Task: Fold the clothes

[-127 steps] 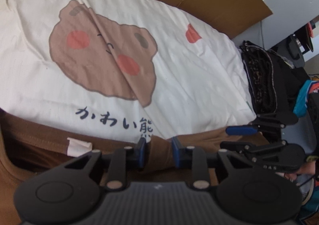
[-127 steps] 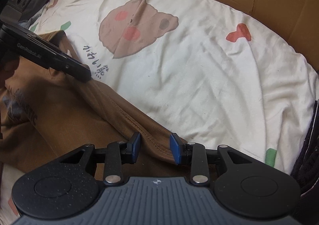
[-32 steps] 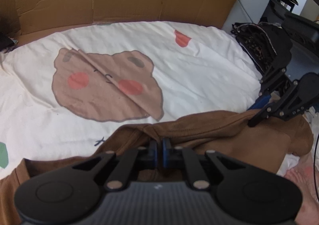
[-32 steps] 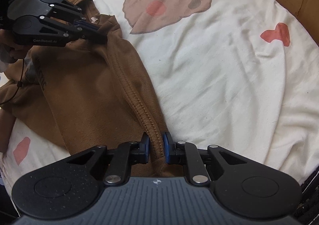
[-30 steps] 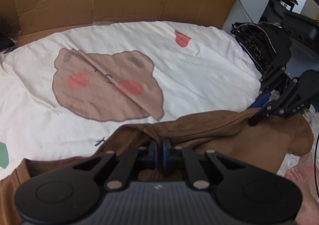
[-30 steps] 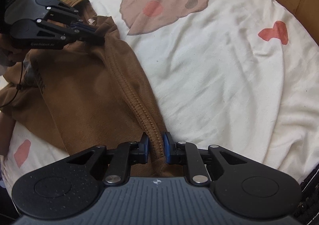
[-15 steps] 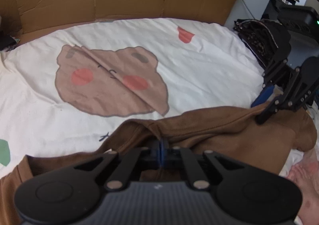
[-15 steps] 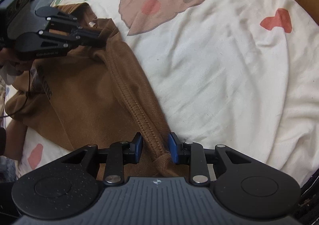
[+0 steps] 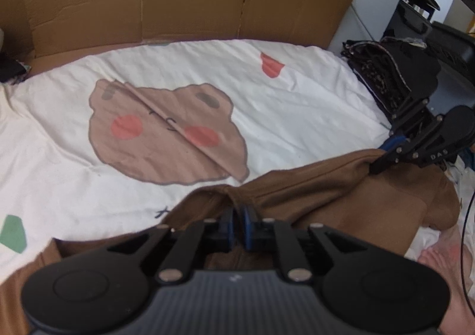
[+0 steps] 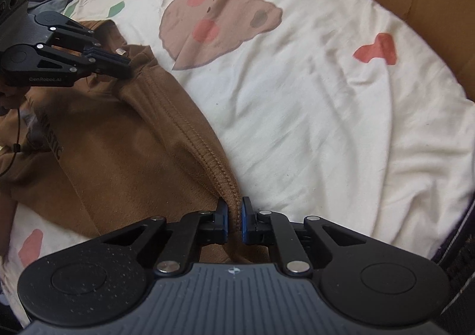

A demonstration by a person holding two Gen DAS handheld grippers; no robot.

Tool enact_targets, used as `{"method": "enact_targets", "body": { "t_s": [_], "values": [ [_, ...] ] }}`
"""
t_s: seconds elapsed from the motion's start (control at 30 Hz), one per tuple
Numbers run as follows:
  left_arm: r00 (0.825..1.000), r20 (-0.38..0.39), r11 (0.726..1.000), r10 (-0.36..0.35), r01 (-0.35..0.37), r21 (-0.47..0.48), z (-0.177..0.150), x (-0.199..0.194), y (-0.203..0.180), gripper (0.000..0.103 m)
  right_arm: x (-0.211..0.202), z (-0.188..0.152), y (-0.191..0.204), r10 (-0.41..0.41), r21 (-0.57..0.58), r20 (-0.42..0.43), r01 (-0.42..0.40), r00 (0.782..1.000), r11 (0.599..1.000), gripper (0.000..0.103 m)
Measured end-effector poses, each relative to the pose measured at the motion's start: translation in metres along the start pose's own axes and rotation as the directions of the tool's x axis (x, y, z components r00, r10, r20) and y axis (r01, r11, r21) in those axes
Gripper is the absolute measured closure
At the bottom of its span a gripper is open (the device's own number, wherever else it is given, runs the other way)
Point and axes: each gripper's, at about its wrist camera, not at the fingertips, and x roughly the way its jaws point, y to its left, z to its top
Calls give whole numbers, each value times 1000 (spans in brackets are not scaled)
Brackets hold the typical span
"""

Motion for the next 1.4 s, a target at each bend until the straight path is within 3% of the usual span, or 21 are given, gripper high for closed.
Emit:
{"method": "enact_targets", "body": {
  "t_s": [0.23,0.53,0.77,1.1,1.4],
  "values": [
    [999,4,999,47,-47,-23,6,-33,36,86,-7,-6,8,-89,42,47,87,995,995,97],
    [976,-72,977,206,-201,66,-2,-65,100,85,-11,-5,5,-173,84,97,165,980,983,97],
    [940,-130,939,317,-292,181,-11,-74,136,85,-6,-8,8,-174,85,85,167,981,982,97],
    [861,-216,874,461,-397,280,-52,-84,172,84,0,-13,10,-162,79,67,156,985,985,97],
    [841,-269,872,470,-395,288,-82,-78,171,84,3,-15,10,-157,78,56,152,986,985,97]
  ]
}}
